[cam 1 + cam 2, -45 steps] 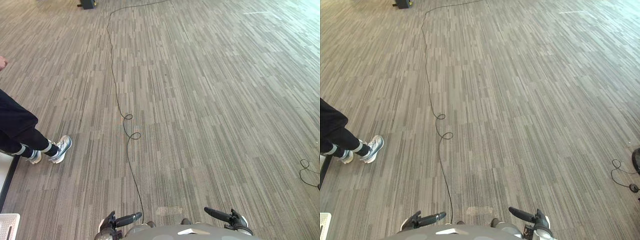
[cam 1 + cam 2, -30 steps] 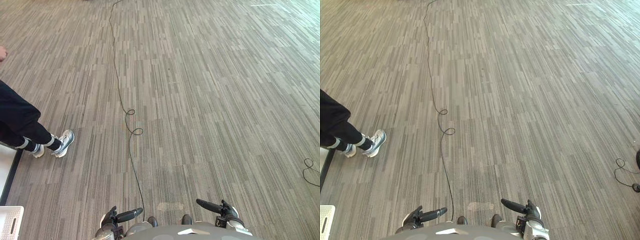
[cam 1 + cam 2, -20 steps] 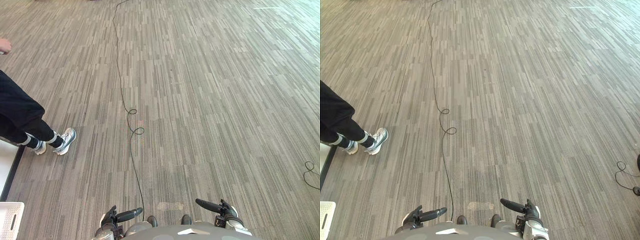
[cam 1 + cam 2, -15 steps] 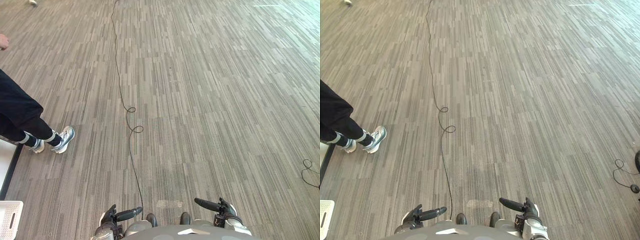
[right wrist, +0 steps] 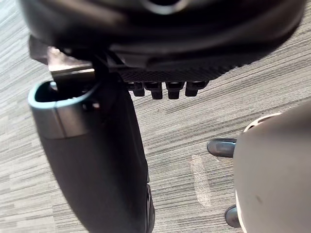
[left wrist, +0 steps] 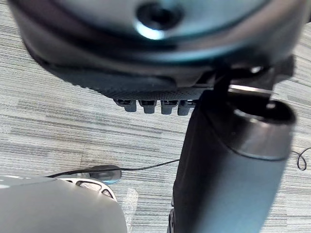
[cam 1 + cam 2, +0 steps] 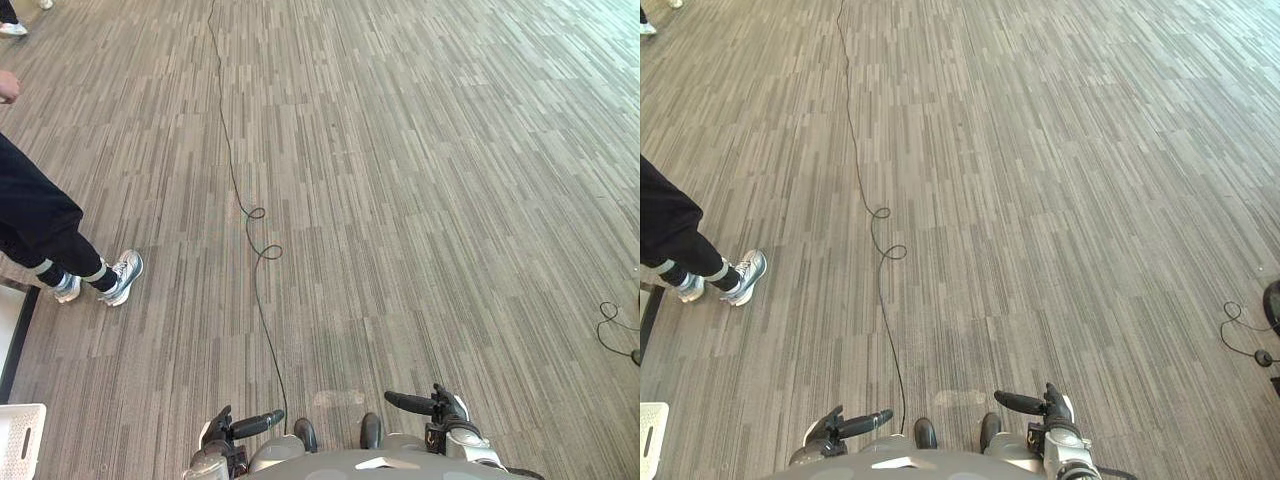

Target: Pick up cushions and gather them together orderly.

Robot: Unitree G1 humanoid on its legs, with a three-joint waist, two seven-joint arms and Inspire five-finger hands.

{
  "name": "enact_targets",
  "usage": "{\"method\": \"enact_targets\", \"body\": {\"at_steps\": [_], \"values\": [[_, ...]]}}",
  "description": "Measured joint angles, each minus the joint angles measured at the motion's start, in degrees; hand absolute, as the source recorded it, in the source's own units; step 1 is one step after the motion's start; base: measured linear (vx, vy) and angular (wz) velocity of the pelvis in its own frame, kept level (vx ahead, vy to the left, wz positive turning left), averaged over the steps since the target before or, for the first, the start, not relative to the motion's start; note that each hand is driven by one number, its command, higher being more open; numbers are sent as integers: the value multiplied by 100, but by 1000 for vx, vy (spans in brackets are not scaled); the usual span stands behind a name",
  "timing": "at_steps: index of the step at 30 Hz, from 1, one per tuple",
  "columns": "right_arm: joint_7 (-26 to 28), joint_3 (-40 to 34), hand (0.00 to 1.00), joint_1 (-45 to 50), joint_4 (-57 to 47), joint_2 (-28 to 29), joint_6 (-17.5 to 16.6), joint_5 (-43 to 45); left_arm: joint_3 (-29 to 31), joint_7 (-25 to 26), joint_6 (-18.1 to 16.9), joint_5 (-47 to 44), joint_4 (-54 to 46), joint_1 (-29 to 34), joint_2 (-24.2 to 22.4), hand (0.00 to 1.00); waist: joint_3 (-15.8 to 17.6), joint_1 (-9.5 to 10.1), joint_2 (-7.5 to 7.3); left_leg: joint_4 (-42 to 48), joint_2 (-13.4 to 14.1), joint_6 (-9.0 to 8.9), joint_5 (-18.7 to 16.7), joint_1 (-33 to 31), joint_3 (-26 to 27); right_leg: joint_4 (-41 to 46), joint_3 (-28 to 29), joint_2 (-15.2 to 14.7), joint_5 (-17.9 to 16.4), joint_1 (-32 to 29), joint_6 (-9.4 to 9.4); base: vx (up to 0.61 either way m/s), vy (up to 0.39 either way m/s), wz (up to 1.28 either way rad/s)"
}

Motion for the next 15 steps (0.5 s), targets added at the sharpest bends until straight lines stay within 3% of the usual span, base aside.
{"method": "enact_targets", "body": {"at_steps": [3, 6, 8, 10, 12, 15], "values": [[-24, -71, 100, 3, -75, 0, 2, 6, 7, -3, -3, -18, -102, -71, 4, 100, 124, 16, 20, 1192, 220, -61, -346, -547, 31, 206, -123, -9, -166, -33, -147, -64, -55, 25], [-48, -120, 100, 71, -266, 37, 18, 10, 160, -9, -6, -55, -289, -54, -38, 100, 245, 42, 33, 2800, 581, 21, -457, -1160, 168, 494, -201, 5, -493, -2, -219, -40, -47, 14], [-109, -122, 100, 158, -439, 60, 18, 12, 398, -7, -11, -109, -450, -12, -99, 100, 293, 116, 51, 3997, 978, 232, -587, -1738, 224, 578, -229, 65, -632, 149, -316, 63, -18, 5], [-159, -159, 100, 239, -512, 52, 33, 20, 426, -2, -56, -244, -458, -12, -132, 100, 285, 212, 83, 3846, 1179, 234, -712, -2060, 332, 601, -231, 30, -687, 186, -287, 139, 37, 4], [-165, -158, 100, 241, -520, 79, 78, 48, 517, 6, -56, -404, -549, -42, -148, 100, 328, 304, 10, 3160, 1194, 216, -660, -2368, 496, 603, -229, -172, -790, 241, -164, 235, 141, 3], [-177, -128, 100, 236, -517, 76, 94, 47, 511, 23, -109, -518, -596, -37, -170, 100, 311, 359, 6, 1784, 1028, 111, -70, -2510, 632, 586, -199, -463, -1014, 365, 161, 410, 329, -10]]}}
